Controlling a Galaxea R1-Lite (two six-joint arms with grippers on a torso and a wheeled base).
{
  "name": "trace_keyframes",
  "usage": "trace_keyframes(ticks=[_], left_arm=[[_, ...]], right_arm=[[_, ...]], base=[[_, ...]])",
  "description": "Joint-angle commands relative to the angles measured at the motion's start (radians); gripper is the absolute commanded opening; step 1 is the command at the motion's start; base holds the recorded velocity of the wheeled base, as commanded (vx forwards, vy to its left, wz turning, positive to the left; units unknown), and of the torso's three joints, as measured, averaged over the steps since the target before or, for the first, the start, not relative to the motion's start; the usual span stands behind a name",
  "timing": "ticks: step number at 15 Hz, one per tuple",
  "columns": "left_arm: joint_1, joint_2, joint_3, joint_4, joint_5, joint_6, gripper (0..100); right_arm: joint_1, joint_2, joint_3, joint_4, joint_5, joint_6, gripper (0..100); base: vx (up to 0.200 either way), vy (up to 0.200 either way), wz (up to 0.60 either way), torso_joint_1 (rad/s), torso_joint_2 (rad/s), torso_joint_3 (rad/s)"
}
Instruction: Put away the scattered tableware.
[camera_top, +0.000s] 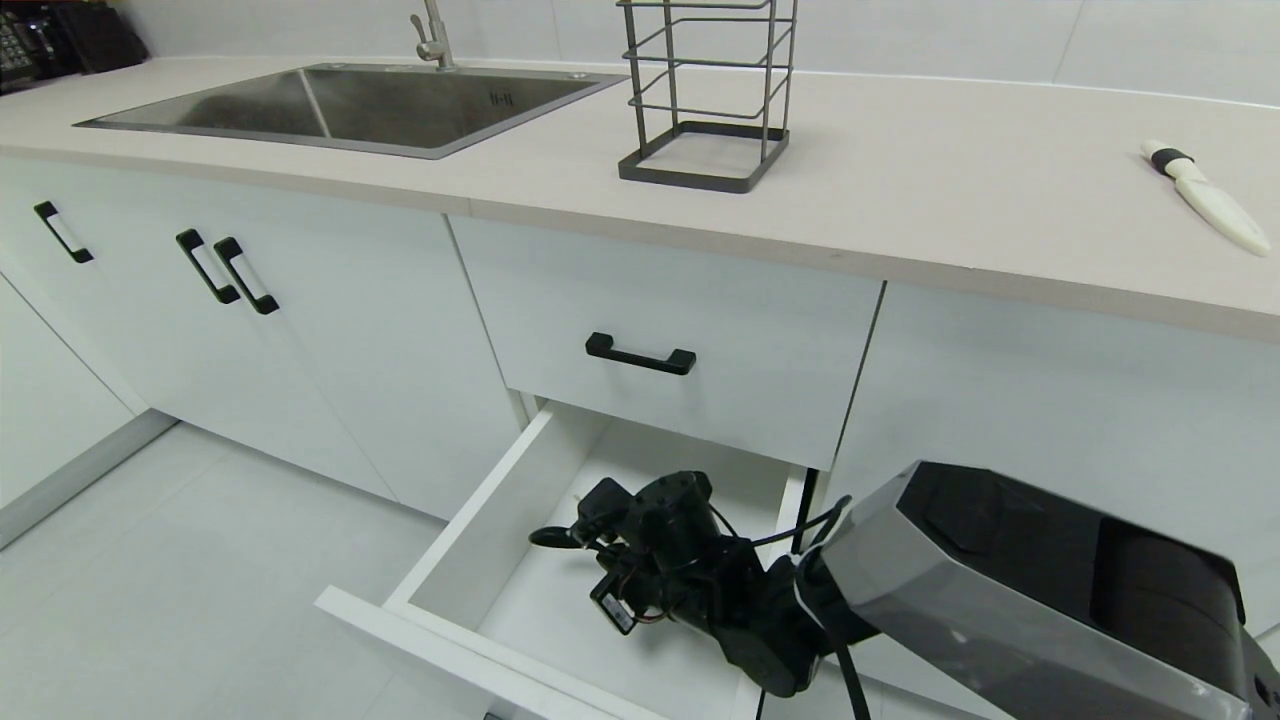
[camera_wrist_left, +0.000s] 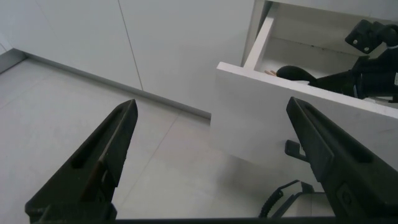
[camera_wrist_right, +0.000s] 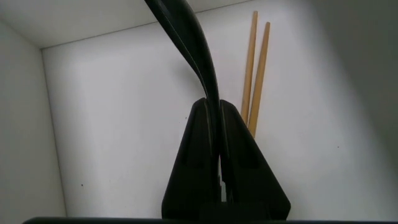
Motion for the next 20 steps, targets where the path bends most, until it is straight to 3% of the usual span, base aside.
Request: trace_keyframes(ticks=[1, 2, 3, 11, 17, 20], left_arm=[[0.000, 0.000, 0.000, 0.000, 0.000, 0.000, 100], [0.000, 0.000, 0.000, 0.000, 0.000, 0.000, 100], [0.000, 0.000, 0.000, 0.000, 0.000, 0.000, 100], [0.000, 0.000, 0.000, 0.000, 0.000, 0.000, 100], [0.000, 0.000, 0.000, 0.000, 0.000, 0.000, 100], [0.000, 0.000, 0.000, 0.000, 0.000, 0.000, 100]], right_arm=[[0.000, 0.003, 0.002, -0.001, 0.000, 0.000, 0], [0.002, 0.003, 0.002, -0.001, 0.000, 0.000, 0], [0.002, 0.003, 0.002, -0.001, 0.000, -0.002, 100], [0.008, -0.102, 0.050, -0.005, 0.000, -0.036, 100], [0.050, -0.408, 0.255, 0.001, 0.049, -0.052, 100], [0.077, -0.582, 0.433, -0.005, 0.065, -0.049, 100]], base=[[0.000, 0.000, 0.00, 0.000, 0.00, 0.000], [0.000, 0.000, 0.00, 0.000, 0.00, 0.000], [0.000, 0.000, 0.00, 0.000, 0.00, 0.000], [0.000, 0.000, 0.00, 0.000, 0.00, 0.000], [0.000, 0.000, 0.00, 0.000, 0.00, 0.000], [0.000, 0.000, 0.00, 0.000, 0.00, 0.000]])
